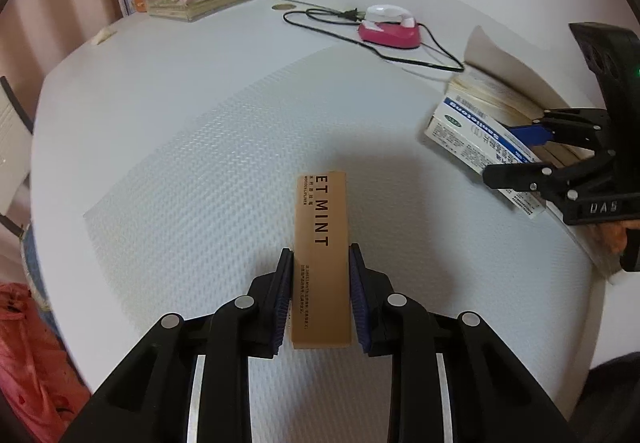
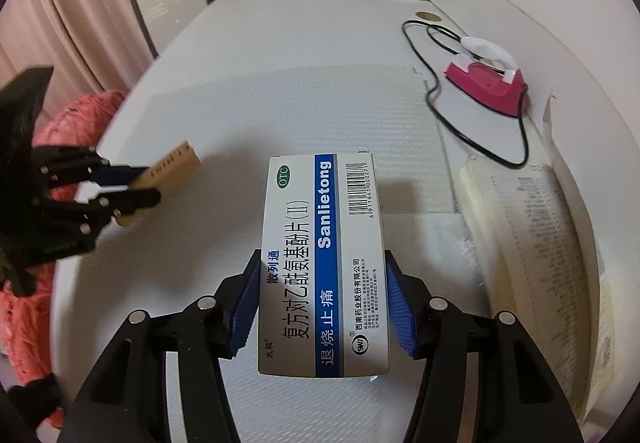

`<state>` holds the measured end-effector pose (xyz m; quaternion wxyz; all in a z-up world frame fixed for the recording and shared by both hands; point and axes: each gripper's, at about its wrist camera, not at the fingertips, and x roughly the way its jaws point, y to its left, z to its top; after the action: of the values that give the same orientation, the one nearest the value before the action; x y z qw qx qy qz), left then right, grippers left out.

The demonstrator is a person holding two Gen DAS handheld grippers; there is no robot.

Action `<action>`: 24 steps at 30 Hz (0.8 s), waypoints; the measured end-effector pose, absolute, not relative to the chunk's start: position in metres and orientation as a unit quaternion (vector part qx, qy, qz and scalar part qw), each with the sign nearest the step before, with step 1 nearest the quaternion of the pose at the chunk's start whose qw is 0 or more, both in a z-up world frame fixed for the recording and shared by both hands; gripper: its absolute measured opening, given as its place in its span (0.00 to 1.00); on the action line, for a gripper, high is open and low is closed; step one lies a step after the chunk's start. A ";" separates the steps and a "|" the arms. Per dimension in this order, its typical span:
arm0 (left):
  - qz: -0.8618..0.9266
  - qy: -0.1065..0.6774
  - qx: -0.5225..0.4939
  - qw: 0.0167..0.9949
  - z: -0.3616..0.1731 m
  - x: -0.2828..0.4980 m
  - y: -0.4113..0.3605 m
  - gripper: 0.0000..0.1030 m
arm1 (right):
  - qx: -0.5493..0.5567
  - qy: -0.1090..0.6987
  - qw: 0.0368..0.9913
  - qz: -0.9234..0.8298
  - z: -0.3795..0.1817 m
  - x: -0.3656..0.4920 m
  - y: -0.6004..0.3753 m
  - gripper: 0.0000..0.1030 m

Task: Collect trash
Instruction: 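Grasp the wooden ETMINT block with the left tool while the right tool grasps the Sanlietong box, then carry block and medicine box over the orange bin and release both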

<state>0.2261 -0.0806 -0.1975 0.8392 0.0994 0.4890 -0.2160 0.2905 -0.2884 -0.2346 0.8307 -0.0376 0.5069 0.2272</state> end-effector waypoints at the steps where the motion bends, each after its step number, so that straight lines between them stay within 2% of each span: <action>1: -0.215 0.488 0.094 0.841 -0.192 0.221 -0.078 0.28 | -0.033 0.507 0.829 0.235 -0.231 0.288 -0.286 0.55; 15: -0.189 0.472 0.076 0.858 -0.126 0.120 -0.042 0.28 | -0.012 0.494 0.797 0.348 -0.170 0.214 -0.252 0.55; 24: -0.145 0.466 0.050 0.871 -0.102 0.067 -0.011 0.28 | -0.016 0.486 0.760 0.431 -0.143 0.173 -0.207 0.55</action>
<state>0.0674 -0.0112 -0.1018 0.8711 0.0503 0.4665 -0.1450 0.1726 -0.2065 -0.1433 0.7601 -0.0157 0.4857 0.4314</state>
